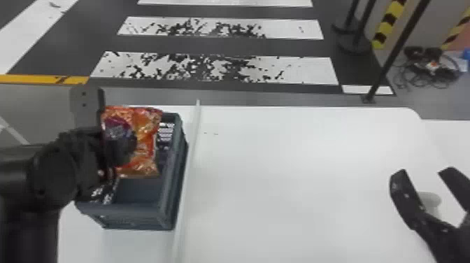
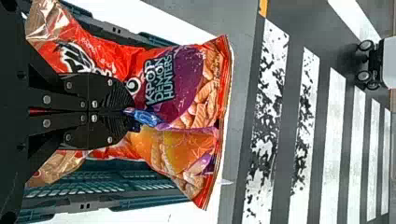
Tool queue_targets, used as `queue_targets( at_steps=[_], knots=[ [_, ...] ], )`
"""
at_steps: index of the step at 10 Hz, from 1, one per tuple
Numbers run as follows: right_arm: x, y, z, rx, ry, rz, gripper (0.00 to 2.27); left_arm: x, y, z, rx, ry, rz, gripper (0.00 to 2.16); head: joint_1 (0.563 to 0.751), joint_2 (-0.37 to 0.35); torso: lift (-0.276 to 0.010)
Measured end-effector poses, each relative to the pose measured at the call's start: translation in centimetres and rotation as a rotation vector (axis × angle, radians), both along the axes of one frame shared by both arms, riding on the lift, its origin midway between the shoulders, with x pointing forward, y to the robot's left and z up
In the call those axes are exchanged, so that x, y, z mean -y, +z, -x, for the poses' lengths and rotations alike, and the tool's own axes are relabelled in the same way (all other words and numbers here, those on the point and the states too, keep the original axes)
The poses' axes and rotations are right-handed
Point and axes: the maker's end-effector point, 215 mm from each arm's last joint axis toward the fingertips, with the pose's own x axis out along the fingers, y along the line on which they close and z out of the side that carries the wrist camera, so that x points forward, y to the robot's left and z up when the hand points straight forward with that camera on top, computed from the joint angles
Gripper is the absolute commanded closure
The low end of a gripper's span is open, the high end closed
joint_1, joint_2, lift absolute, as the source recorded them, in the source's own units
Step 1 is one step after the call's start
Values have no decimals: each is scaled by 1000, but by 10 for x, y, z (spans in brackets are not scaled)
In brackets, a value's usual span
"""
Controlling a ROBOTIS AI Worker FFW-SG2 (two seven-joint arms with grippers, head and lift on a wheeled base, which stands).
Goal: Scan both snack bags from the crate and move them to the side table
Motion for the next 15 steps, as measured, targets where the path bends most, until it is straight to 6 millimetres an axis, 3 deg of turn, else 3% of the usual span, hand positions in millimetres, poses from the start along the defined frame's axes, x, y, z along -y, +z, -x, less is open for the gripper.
queue_targets(
  at_steps=[6, 9, 12, 15],
  knots=[
    [-1, 10, 4, 15, 0, -11, 76, 5, 37, 15, 84, -20, -22, 1973, 695, 18, -29],
    [4, 17, 4, 24, -7, -4, 76, 21, 68, 31, 148, -61, -14, 1973, 695, -12, -29],
    [6, 21, 6, 31, -21, -8, 76, 52, 80, 39, 175, -134, 42, 1973, 695, -54, -29],
    [14, 33, 9, 51, -43, -2, 76, 107, 81, 41, 178, -245, 108, 1973, 695, -157, -29]
  ],
)
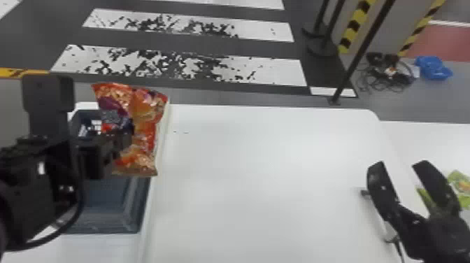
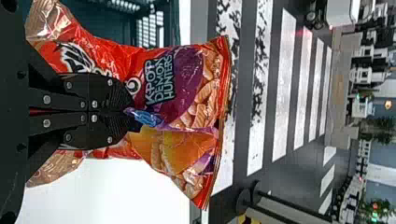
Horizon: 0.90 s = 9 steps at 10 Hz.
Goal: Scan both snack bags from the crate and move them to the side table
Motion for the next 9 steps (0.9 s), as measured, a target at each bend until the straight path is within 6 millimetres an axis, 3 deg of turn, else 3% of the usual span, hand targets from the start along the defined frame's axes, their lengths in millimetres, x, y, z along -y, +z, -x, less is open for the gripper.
queue_targets(
  at_steps=[2, 6, 9],
  knots=[
    [6, 5, 1, 8, -11, 5, 76, 46, -1, 6, -4, -95, 36, 1973, 695, -223, -29],
    [19, 14, -3, 30, -32, -4, 76, 114, -4, 13, -18, -219, 65, 1973, 695, -341, -29],
    [20, 19, -17, 42, -33, -7, 76, 182, -45, 25, -83, -369, 105, 1973, 695, -350, -29]
  ],
)
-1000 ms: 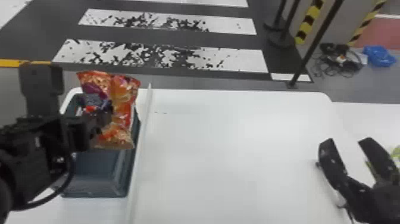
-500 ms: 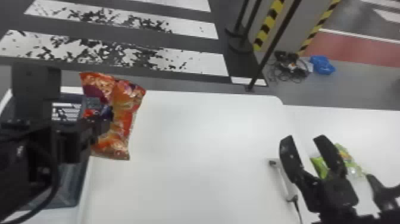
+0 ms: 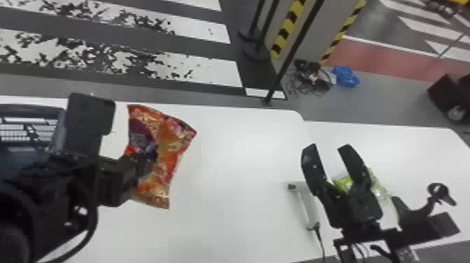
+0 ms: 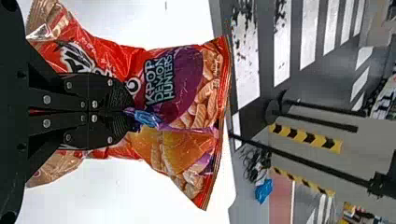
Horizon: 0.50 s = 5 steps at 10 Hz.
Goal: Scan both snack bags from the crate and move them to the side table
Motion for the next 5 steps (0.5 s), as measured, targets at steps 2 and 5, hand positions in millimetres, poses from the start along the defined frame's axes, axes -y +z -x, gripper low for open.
queue_targets(
  at_steps=[2, 5],
  knots=[
    [2, -7, -8, -13, -2, 2, 76, 42, -24, -8, 6, -75, 52, 1973, 695, -350, -29],
    [14, -16, -15, -29, -18, 7, 76, 96, -48, -22, 28, -173, 133, 1973, 695, -350, -29]
  ],
)
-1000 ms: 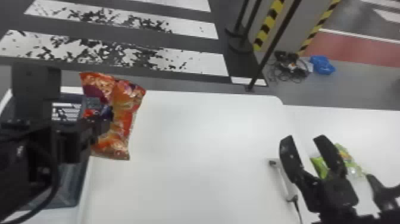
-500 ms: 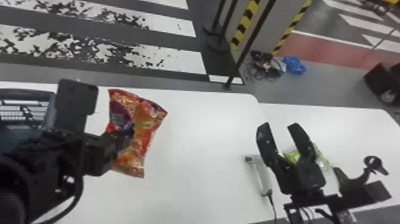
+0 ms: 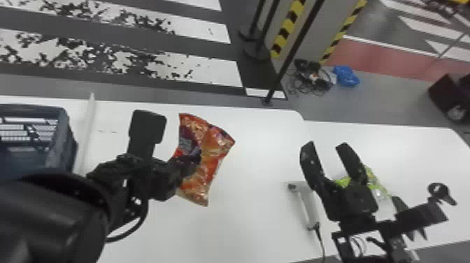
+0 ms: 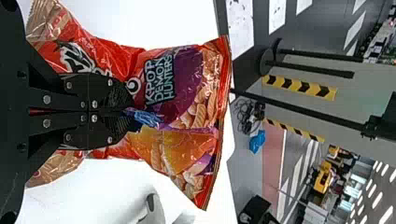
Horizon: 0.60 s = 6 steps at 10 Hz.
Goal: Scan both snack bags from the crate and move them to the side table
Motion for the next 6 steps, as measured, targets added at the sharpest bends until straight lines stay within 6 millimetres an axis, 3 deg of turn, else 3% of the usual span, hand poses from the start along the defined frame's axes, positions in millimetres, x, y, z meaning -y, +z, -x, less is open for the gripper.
queue_targets(
  at_steps=[2, 6],
  knots=[
    [5, -2, -2, -8, -6, -1, 76, 31, -25, 9, -19, -82, -5, 1973, 695, -350, -29],
    [4, -22, -14, -71, 7, -3, 76, 58, -82, 34, -48, -219, -67, 1973, 695, -350, -29]
  ],
)
